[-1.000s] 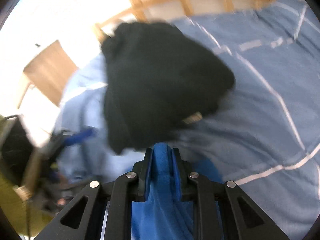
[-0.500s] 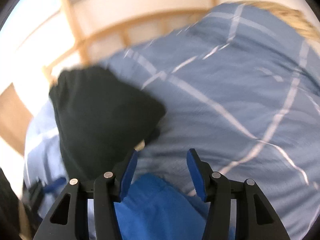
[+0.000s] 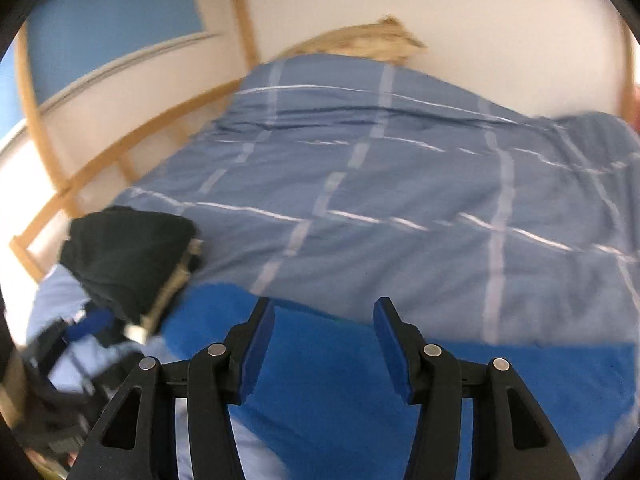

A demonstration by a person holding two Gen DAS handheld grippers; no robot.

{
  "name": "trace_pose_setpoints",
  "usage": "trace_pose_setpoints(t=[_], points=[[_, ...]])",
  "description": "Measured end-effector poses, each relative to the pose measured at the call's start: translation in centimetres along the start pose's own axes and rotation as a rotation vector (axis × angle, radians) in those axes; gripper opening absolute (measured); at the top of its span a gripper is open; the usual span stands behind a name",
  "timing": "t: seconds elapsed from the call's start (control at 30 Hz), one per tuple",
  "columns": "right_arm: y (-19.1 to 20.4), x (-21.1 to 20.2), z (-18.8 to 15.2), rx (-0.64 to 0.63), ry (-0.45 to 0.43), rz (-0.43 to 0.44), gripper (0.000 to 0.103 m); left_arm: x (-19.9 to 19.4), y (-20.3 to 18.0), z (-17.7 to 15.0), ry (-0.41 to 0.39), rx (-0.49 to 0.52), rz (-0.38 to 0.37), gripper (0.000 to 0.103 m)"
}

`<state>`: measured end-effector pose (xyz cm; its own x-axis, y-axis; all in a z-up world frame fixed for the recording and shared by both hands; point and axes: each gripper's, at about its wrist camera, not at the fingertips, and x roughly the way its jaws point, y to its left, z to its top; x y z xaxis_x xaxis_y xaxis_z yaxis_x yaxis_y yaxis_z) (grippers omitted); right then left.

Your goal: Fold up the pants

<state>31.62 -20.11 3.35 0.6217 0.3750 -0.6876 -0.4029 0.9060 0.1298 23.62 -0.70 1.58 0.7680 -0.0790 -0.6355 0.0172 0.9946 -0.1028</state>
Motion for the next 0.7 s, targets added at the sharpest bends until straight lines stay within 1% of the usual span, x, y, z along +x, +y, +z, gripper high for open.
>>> trace_pose_setpoints(t=[0.07, 0.1, 0.2, 0.23, 0.27, 0.33, 0.4, 0.43, 0.5, 0.53, 0.57, 0.6, 0.63, 0.7], points=[[-3.0, -1.5, -0.7, 0.036, 0.013, -0.082, 0.053, 0.9, -2.2, 1.2, 0.028, 0.038, -0.015, 0.079], [-3.8, -1.7, -0.7, 0.047, 0.020, -0.112, 0.053, 1.2, -3.3, 1.6, 0.032, 0.054, -0.023, 0.079], [-8.9, -3.2, -0.8, 0.076, 0.058, -0.283, 0.053, 2.3, -7.2, 3.0, 0.054, 0.077, -0.061, 0.082], [-10.1, -3.4, -1.0, 0.086, 0.066, -0.310, 0.053, 2.6, -8.2, 3.2, 0.066, 0.070, -0.071, 0.082], [-12.2, -3.9, -1.1, 0.110, 0.081, -0.335, 0.053, 3.3, -9.7, 3.7, 0.077, 0.063, -0.086, 0.082], [-16.0, -4.7, -1.3, 0.158, 0.099, -0.364, 0.053, 4.2, -12.3, 4.1, 0.087, 0.076, -0.091, 0.082], [-19.6, -5.2, -1.6, 0.190, 0.105, -0.439, 0.053, 5.1, -15.3, 3.9, 0.091, 0.110, -0.080, 0.083], [-21.5, -5.6, -2.0, 0.213, 0.107, -0.498, 0.053, 5.5, -16.6, 3.8, 0.093, 0.127, -0.081, 0.083], [-24.1, -6.4, -2.9, 0.265, 0.099, -0.558, 0.053, 6.7, -19.7, 3.2, 0.117, 0.156, -0.085, 0.084], [-25.5, -7.0, -3.6, 0.314, 0.085, -0.565, 0.053, 7.1, -20.5, 2.9, 0.128, 0.160, -0.087, 0.084], [-26.8, -7.7, -4.5, 0.374, 0.061, -0.543, 0.053, 7.9, -21.7, 2.6, 0.149, 0.161, -0.091, 0.084], [-28.3, -8.3, -5.8, 0.447, 0.033, -0.503, 0.053, 8.4, -22.4, 2.4, 0.157, 0.158, -0.101, 0.084], [-29.3, -8.7, -6.8, 0.503, 0.014, -0.477, 0.053, 8.7, -23.1, 2.2, 0.155, 0.155, -0.112, 0.084], [-30.7, -8.9, -8.8, 0.593, -0.007, -0.452, 0.053, 9.6, -24.7, 1.6, 0.151, 0.170, -0.117, 0.084]])
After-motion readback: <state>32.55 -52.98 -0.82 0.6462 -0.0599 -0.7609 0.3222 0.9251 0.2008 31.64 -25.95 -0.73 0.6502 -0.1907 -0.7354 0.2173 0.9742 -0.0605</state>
